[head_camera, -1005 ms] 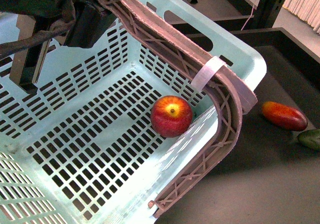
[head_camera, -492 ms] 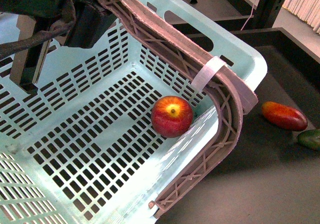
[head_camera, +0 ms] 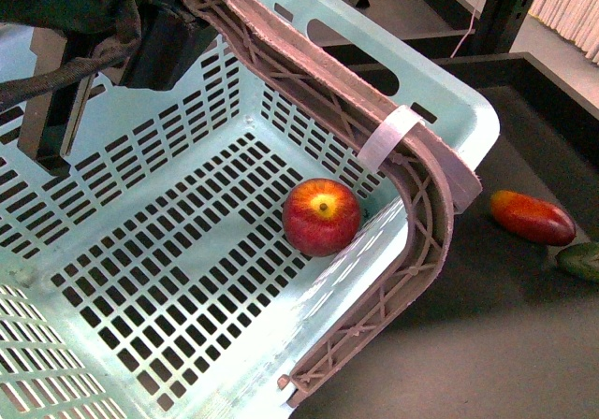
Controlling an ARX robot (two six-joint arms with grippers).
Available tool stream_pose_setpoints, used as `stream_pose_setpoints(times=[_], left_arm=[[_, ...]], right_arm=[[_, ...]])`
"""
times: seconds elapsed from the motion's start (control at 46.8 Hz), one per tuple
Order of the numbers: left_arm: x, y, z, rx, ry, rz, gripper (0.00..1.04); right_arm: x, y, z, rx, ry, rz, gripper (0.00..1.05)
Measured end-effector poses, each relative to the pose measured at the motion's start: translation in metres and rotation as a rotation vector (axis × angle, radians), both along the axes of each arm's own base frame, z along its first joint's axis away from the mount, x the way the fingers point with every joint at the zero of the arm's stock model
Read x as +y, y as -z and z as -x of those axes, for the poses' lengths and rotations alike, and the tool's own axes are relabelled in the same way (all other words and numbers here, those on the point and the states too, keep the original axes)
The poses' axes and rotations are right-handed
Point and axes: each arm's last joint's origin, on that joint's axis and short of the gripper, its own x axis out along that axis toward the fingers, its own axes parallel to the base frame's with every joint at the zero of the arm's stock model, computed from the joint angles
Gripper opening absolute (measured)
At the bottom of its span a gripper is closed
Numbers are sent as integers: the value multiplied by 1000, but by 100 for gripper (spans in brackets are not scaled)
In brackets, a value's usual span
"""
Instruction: Pick apple with right arm and hold basket with left
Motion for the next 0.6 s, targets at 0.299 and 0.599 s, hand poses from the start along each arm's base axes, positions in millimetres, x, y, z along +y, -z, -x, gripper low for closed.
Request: stream_pose_setpoints(times=[0.299,0.599], left_arm=[[-2,-19,-15,-69,-447,-143,5],[19,-29,-37,-8,-526,68,5]], right_arm=[[0,0,0,0,0,0,96],[0,0,0,-1,0,0,96]])
